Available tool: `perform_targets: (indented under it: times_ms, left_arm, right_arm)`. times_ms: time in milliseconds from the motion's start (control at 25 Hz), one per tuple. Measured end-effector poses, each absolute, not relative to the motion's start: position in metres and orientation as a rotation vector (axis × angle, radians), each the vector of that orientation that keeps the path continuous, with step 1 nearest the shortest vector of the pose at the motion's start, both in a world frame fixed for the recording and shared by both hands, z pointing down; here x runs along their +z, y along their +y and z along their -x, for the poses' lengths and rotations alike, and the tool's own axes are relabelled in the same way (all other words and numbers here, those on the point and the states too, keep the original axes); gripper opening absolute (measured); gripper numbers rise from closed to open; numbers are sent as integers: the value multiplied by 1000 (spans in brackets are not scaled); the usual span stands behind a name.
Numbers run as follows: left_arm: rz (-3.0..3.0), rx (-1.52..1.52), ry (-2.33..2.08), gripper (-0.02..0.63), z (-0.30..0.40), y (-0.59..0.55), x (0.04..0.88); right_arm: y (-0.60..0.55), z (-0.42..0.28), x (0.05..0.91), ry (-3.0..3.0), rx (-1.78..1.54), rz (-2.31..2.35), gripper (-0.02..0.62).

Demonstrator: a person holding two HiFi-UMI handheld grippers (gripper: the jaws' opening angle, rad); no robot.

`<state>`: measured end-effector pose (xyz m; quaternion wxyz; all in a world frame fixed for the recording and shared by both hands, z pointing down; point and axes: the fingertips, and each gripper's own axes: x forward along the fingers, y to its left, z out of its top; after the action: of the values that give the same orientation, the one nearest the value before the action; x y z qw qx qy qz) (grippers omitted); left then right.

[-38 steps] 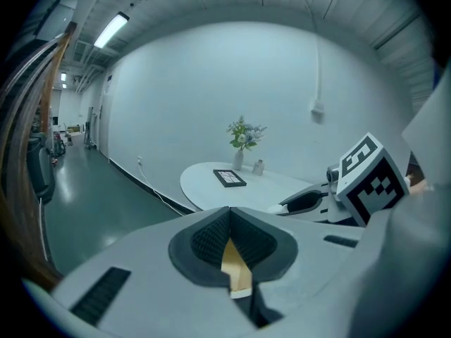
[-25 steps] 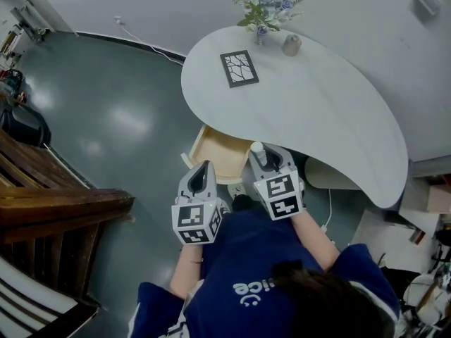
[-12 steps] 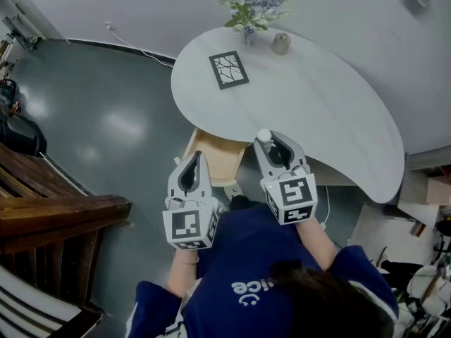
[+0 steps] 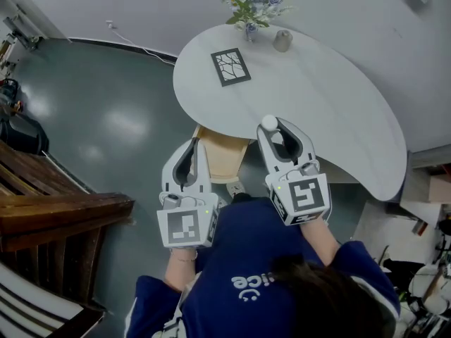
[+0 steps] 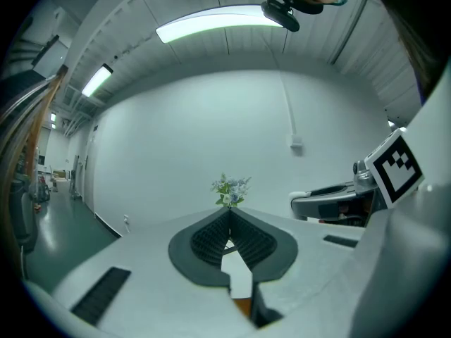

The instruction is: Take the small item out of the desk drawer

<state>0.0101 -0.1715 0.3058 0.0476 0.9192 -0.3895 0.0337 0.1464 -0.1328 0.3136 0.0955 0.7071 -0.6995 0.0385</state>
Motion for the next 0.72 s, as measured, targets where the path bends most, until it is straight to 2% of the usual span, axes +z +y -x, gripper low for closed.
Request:
perform_targets:
  times_ms: [720]
  left_arm:
    - [-2835, 79, -1229, 3, -1, -177, 297]
  right_arm:
    - [-140, -133, 304, -2133, 42, -2084, 132]
